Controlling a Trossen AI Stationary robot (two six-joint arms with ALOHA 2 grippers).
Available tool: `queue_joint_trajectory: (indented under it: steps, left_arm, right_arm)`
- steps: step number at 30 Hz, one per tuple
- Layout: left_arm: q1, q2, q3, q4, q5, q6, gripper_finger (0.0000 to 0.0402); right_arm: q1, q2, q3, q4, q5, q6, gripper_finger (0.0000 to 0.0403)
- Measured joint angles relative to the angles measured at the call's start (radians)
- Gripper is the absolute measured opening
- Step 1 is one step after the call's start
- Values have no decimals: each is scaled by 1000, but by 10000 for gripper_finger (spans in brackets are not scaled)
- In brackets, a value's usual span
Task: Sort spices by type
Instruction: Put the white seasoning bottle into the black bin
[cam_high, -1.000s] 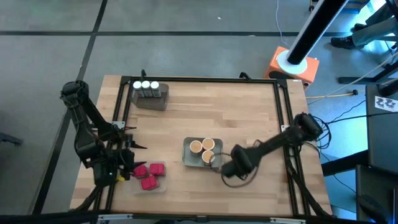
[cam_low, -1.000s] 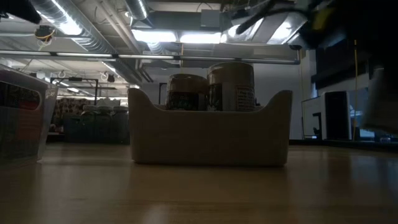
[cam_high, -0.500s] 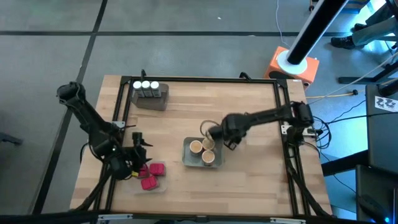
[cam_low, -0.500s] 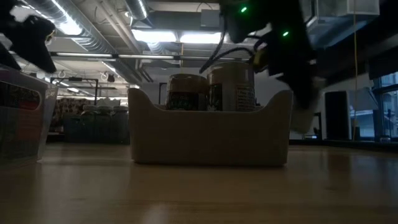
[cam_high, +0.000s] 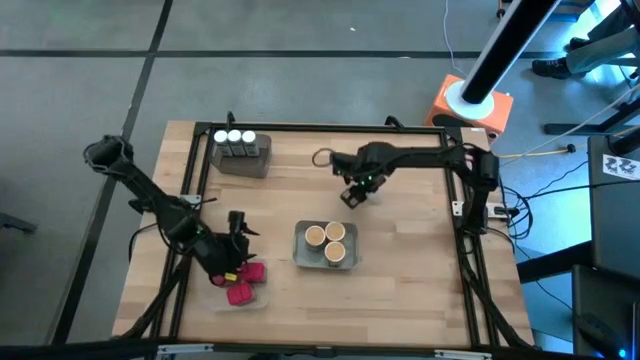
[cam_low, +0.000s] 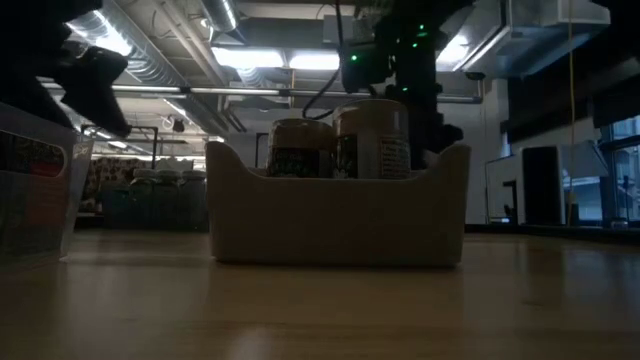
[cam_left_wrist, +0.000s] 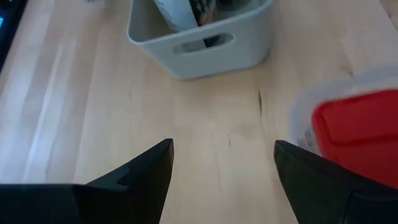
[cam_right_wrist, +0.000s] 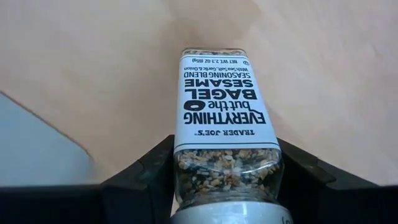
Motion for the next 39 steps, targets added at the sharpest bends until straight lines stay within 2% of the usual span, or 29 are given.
queue_joint_trajectory:
  steps: [7, 16, 22, 28, 33, 39]
  left_arm:
    - [54, 0, 0, 74, 25, 64, 262]
    - [99, 0, 0, 100, 25, 89, 262]
    - [112, 0, 0, 138, 25, 103, 262]
    - [112, 0, 0, 218, 25, 179, 262]
    - [112, 0, 0, 258, 25, 229, 262]
    - [112, 0, 0, 283, 25, 282, 262]
  right_arm:
    - [-66, 0, 0, 119, -121, -11, 204]
    - [-73, 16, -4, 73, -231, -18, 204]
    - [-75, 19, -3, 36, -249, -3, 204]
    - [-80, 63, 1, -4, -245, 23, 204]
    - [-81, 79, 3, -5, -270, -29, 205]
    - [-86, 94, -6, 23, -231, -48, 252]
